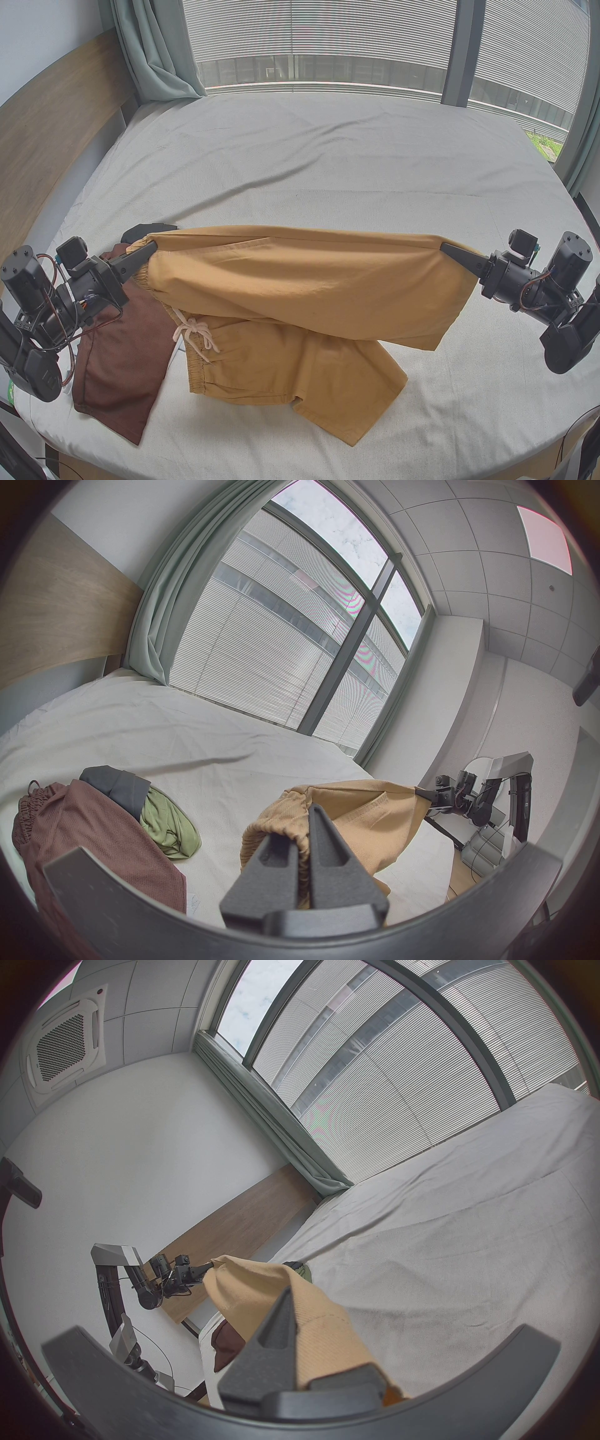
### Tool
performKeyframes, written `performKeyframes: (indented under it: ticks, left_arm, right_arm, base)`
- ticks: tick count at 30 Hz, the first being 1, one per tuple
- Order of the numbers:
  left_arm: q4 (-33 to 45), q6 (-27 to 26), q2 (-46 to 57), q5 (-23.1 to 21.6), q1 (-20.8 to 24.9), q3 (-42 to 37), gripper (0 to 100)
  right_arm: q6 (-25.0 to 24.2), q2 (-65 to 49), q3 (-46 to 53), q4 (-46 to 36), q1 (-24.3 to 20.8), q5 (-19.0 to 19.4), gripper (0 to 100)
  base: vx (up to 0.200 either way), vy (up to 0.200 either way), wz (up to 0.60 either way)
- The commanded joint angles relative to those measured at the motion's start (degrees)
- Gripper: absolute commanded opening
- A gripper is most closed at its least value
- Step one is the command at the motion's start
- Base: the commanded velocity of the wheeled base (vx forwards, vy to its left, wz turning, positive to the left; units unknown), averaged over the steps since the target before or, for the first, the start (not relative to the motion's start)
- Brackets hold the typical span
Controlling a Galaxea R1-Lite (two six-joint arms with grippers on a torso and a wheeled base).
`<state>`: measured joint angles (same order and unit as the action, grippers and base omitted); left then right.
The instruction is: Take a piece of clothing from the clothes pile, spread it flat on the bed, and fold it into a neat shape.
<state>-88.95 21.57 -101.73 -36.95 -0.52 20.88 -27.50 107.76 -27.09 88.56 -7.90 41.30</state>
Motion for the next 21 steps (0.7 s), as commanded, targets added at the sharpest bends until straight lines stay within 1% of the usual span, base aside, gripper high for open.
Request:
performKeyframes:
  ticks: [1, 7, 11, 15, 21]
  left_arm:
    - [-0.08, 0.23, -0.84, -0.05, -0.09, 0.74, 0]
    - [-0.08, 0.32, -2.33, 0.04, -0.35, 2.06, 0]
    - [-0.08, 0.23, -4.62, 0.30, -0.27, 3.90, 0]
    - [-0.08, 0.06, -7.52, 0.83, -0.27, 5.84, 0]
    - [-0.08, 0.23, -8.48, 2.50, 0.08, 7.42, 0]
  right_arm:
    - [-0.01, 0.25, -0.07, 0.03, 0.08, 0.01, 0]
    - [-0.01, 1.04, -1.13, -0.06, -0.27, -0.08, 0]
    - [-0.27, 2.36, -2.88, -0.15, 0.25, -0.08, 0]
    - [-0.27, 4.12, -4.73, -0.15, 1.40, 0.01, 0]
    - [-0.54, 6.14, -7.98, -0.15, 1.31, 0.01, 0]
  base:
    - [0.000, 0.000, 0.00]
    - [0.000, 0.000, 0.00]
    - [0.000, 0.000, 0.00]
    - [0.000, 0.000, 0.00]
    - [0.000, 0.000, 0.00]
